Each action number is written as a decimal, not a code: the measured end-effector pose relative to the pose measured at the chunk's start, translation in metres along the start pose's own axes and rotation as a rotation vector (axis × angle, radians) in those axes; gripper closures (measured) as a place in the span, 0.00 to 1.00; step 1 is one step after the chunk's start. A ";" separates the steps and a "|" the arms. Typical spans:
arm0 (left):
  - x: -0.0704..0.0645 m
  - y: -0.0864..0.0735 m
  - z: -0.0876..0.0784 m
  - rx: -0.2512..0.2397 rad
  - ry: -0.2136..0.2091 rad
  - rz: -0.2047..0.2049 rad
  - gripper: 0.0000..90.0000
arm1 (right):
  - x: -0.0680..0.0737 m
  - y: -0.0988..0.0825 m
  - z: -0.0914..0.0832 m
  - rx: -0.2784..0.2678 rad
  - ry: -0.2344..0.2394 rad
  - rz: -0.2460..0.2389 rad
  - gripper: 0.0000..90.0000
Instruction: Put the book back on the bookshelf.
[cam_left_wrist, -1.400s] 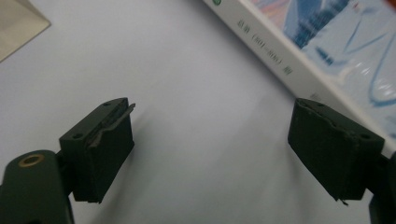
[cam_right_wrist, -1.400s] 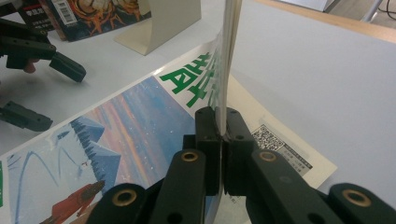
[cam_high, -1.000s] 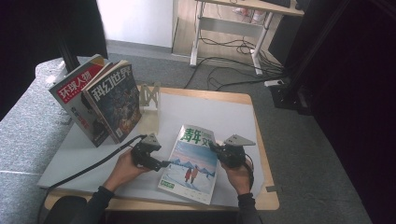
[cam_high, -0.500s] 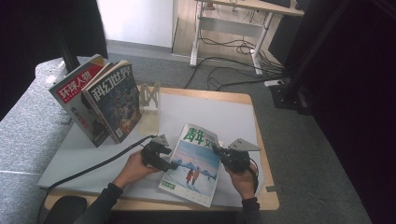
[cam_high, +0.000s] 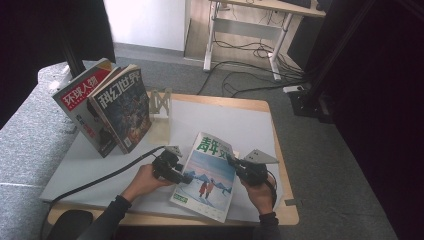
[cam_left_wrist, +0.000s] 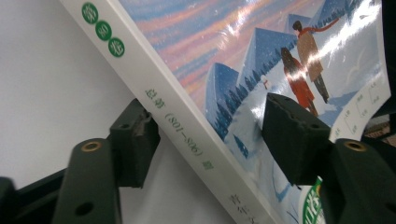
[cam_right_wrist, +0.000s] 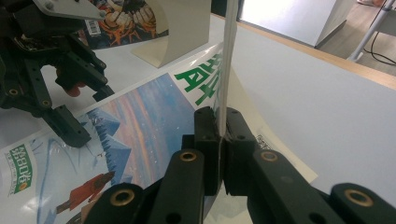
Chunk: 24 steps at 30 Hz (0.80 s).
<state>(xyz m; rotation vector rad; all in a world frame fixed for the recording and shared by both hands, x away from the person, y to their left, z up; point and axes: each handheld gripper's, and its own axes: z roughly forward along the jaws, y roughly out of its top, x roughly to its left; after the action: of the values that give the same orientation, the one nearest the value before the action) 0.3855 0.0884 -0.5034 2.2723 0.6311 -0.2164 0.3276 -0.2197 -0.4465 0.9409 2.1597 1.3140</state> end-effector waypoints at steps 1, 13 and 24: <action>0.000 0.000 0.000 0.003 0.000 0.003 0.44 | 0.000 0.000 0.000 0.001 0.000 0.000 0.94; -0.007 0.002 -0.009 -0.004 0.006 0.043 0.60 | -0.019 -0.008 0.003 0.037 0.022 0.092 0.90; -0.008 0.003 -0.011 -0.015 0.001 0.052 0.62 | -0.024 -0.011 0.012 0.045 0.007 0.099 0.92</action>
<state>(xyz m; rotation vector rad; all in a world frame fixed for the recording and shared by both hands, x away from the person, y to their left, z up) 0.3795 0.0919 -0.4909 2.2718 0.5712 -0.1847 0.3485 -0.2342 -0.4617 1.0748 2.1816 1.3211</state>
